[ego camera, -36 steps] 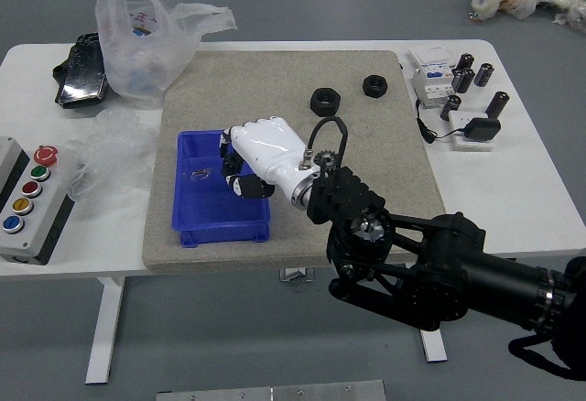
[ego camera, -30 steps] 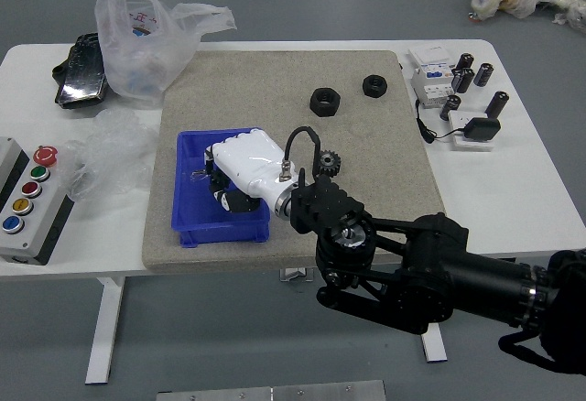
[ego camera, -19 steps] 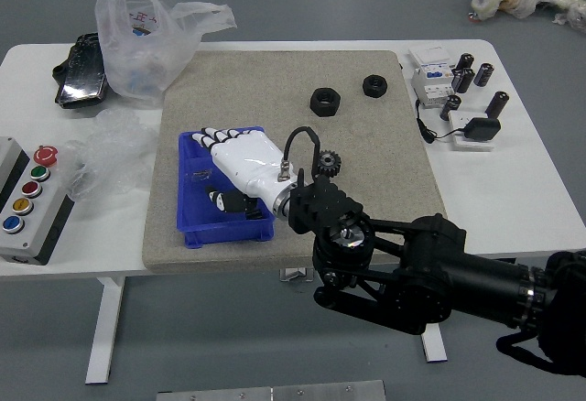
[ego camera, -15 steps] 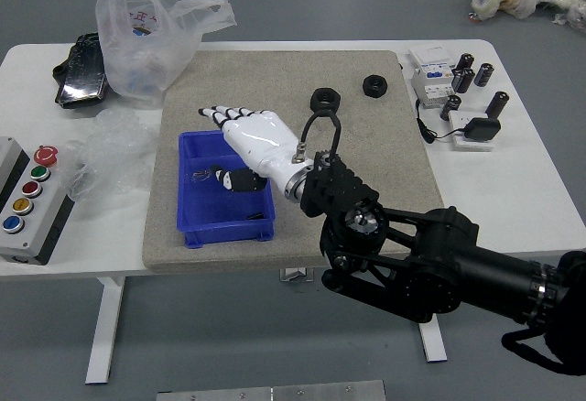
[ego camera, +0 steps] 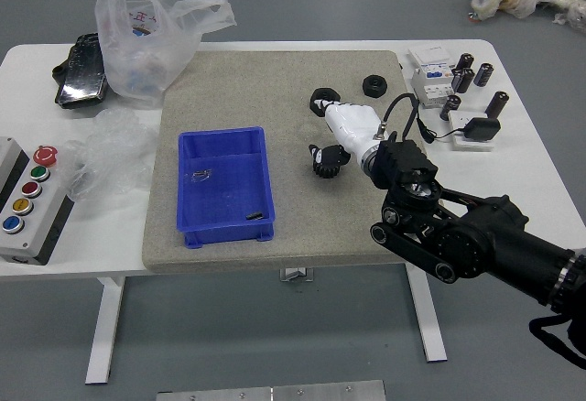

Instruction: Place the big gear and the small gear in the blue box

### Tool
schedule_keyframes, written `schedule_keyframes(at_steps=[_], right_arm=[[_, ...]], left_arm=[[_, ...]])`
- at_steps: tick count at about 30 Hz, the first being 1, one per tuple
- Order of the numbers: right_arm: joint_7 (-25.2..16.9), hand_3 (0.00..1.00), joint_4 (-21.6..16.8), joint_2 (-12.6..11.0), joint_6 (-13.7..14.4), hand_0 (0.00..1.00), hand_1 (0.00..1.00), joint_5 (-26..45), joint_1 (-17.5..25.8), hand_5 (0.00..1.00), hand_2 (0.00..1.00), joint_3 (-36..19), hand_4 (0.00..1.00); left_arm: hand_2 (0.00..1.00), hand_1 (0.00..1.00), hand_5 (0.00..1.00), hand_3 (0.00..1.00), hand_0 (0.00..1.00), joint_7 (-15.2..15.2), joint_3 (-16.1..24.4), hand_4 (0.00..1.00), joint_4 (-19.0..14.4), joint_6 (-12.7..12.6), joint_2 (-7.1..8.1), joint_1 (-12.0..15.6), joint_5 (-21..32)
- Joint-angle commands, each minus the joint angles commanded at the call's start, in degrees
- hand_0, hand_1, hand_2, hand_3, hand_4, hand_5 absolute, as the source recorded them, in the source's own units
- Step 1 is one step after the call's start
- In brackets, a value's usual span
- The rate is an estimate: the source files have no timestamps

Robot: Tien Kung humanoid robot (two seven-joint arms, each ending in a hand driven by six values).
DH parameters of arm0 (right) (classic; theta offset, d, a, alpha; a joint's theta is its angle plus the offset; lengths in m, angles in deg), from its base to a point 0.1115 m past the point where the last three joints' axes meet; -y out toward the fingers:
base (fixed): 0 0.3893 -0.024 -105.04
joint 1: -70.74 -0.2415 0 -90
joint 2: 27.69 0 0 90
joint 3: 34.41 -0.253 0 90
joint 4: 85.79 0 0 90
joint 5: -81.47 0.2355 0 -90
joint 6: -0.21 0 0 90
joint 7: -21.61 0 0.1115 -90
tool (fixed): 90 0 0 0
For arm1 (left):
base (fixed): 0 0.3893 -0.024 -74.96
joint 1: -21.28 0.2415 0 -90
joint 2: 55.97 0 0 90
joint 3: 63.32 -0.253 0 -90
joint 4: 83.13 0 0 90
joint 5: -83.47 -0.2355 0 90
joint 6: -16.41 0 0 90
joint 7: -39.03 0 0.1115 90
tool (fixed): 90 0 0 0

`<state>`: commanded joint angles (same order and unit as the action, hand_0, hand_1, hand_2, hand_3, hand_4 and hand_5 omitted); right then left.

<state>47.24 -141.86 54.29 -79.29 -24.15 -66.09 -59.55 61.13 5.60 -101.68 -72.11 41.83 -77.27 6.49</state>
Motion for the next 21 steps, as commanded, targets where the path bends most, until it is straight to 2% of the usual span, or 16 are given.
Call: schedule_keyframes(at_steps=[1, 6, 7, 12, 13, 18, 19, 21], right_arm=[[-0.1, 0.97, 0.5, 0.1, -0.2, 0.644, 0.85, 0.4, -0.1, 0.511, 0.925, 0.3, 0.919], [-0.3, 0.97, 2.9, 0.4, -1.5, 0.644, 0.85, 2.7, -0.7, 0.511, 0.925, 2.7, 0.919], [-0.3, 0.941, 3.1, 0.5, -1.8, 0.636, 0.848, 3.1, -0.7, 0.552, 0.9, 3.2, 0.953], [-0.1, 0.941, 3.6, 0.7, -2.1, 0.636, 0.848, 4.3, -0.9, 0.552, 0.9, 4.7, 0.953], [-0.1, 0.684, 3.7, 0.8, -2.0, 0.563, 0.694, 4.6, -0.9, 0.29, 0.625, 5.0, 0.589], [0.1, 0.684, 4.1, 1.1, 0.0, 0.563, 0.694, 5.2, -1.0, 0.29, 0.625, 6.8, 0.589], [0.0, 0.486, 4.3, 1.2, 0.6, 0.505, 0.558, 5.3, -1.0, 0.025, 0.4, 7.1, 0.402], [0.0, 0.486, 4.6, 1.3, 1.4, 0.505, 0.558, 5.3, -1.0, 0.025, 0.4, 7.5, 0.402]], left_arm=[[0.563, 0.603, 0.537, 0.71, 0.75, 0.0, 0.0, 0.735, 0.0, 0.0, -0.01, 0.0, -0.1], [0.563, 0.603, 0.537, 0.71, 0.75, 0.1, 0.2, 0.735, 0.0, 0.1, 0.08, 0.0, -0.3], [0.562, 0.603, 0.535, 0.709, 0.75, 0.1, 0.2, 0.733, 0.0, 0.1, 0.11, 0.0, -0.3], [0.562, 0.603, 0.535, 0.709, 0.75, 0.1, 0.3, 0.733, 0.0, 0.1, 0.16, 0.0, -0.5], [0.563, 0.603, 0.534, 0.708, 0.749, 0.1, 0.3, 0.733, 0.0, 0.1, 0.15, 0.0, -0.5], [0.563, 0.603, 0.534, 0.708, 0.749, 0.0, 0.3, 0.733, 0.0, 0.1, 0.07, -0.1, -0.5], [0.563, 0.603, 0.534, 0.709, 0.749, 0.1, 0.3, 0.733, 0.0, 0.2, 0.06, -0.1, -0.5], [0.563, 0.603, 0.534, 0.709, 0.749, 0.0, 0.3, 0.733, 0.0, 0.2, 0.06, -0.1, -0.5]])
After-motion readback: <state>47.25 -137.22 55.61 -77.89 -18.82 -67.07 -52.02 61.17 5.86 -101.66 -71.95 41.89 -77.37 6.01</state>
